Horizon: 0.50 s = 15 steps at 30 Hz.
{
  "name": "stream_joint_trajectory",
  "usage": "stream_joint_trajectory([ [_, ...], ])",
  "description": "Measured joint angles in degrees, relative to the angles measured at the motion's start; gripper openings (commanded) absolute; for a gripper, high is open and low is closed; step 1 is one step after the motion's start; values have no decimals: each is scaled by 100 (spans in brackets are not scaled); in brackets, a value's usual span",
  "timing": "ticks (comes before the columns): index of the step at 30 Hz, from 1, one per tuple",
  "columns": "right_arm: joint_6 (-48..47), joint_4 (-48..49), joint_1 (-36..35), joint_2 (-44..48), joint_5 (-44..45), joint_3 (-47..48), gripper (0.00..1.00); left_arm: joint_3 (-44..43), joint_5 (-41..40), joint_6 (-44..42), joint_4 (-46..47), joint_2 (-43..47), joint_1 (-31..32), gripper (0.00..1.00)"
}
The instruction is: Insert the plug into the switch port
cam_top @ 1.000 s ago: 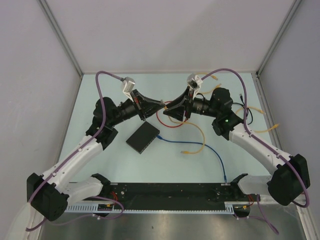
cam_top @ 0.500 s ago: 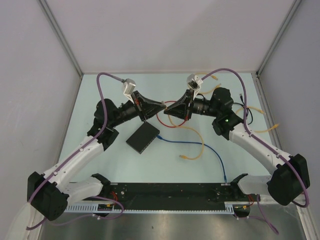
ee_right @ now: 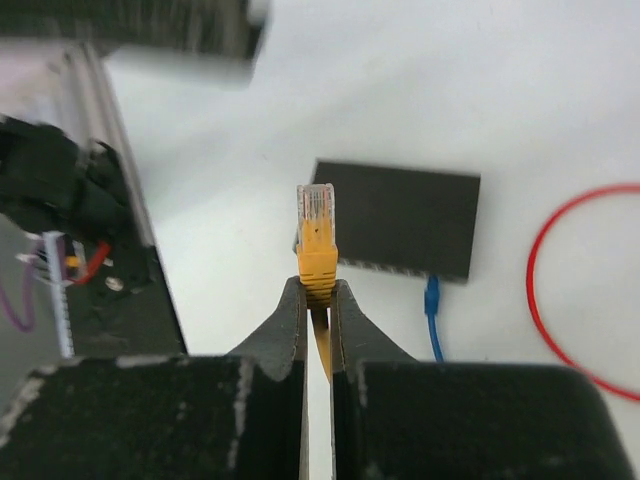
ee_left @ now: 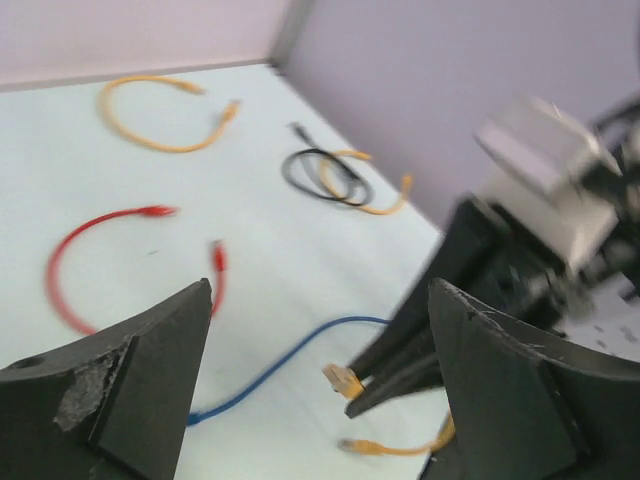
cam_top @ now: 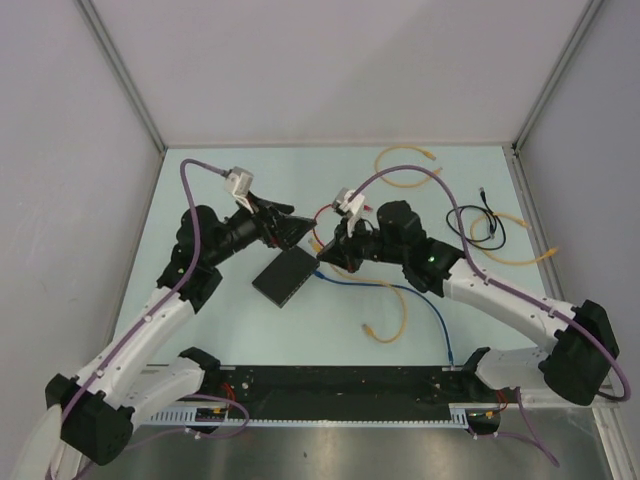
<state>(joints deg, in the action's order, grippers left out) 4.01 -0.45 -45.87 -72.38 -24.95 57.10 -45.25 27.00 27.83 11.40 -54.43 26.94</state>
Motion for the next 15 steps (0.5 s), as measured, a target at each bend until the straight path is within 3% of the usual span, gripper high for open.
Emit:
stream_joint_trajectory([
  [7, -459, -664, -977, -940, 2015, 0, 0, 79, -1130, -330, -1318, 133, -568, 99],
  [15, -544, -697, -1134, -2031, 2931, 7, 0, 79, -1567, -529, -2234, -1239, -907, 99],
])
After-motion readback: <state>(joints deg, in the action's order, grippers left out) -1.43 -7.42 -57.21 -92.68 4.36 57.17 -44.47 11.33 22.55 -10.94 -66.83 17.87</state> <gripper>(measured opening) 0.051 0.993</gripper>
